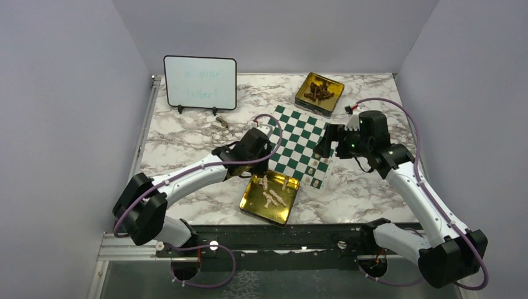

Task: Set up the chess pieces on the board
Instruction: Pick up the chess piece from the storage box.

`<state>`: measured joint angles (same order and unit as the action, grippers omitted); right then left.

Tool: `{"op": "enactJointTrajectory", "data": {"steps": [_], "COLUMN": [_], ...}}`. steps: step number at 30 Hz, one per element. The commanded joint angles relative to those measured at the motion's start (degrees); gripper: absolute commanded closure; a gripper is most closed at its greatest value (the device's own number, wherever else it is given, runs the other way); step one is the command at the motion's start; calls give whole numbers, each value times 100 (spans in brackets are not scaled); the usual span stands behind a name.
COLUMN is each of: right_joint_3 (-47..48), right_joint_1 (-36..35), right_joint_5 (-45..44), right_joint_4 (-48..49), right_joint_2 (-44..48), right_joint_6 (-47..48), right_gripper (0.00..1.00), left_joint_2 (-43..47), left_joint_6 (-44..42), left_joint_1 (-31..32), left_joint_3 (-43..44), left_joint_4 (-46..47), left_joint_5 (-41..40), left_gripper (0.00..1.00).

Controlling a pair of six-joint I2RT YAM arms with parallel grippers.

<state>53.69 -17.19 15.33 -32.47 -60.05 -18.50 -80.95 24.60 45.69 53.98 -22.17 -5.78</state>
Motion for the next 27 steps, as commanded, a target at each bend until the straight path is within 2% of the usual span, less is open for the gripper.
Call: {"op": "enactJointTrajectory", "data": {"steps": [1, 16, 27], "right_joint_3": [-76, -213, -145], "right_joint_1": [10, 11, 6], "right_joint_5": [80, 103, 125], "right_joint_4": [149, 179, 177], "right_joint_2": [125, 247, 241], "right_joint_6": [-47, -66, -81], "right_gripper": [0, 0, 0], "left_joint_2": [-85, -576, -1029], "left_joint_6": [299, 691, 721], "left_joint_1": [141, 533, 657], "left_joint_3": [-14, -123, -150], "left_joint_4": [206, 252, 388], "left_joint_5": [-271, -775, -749], "left_gripper": [58, 59, 60]}}
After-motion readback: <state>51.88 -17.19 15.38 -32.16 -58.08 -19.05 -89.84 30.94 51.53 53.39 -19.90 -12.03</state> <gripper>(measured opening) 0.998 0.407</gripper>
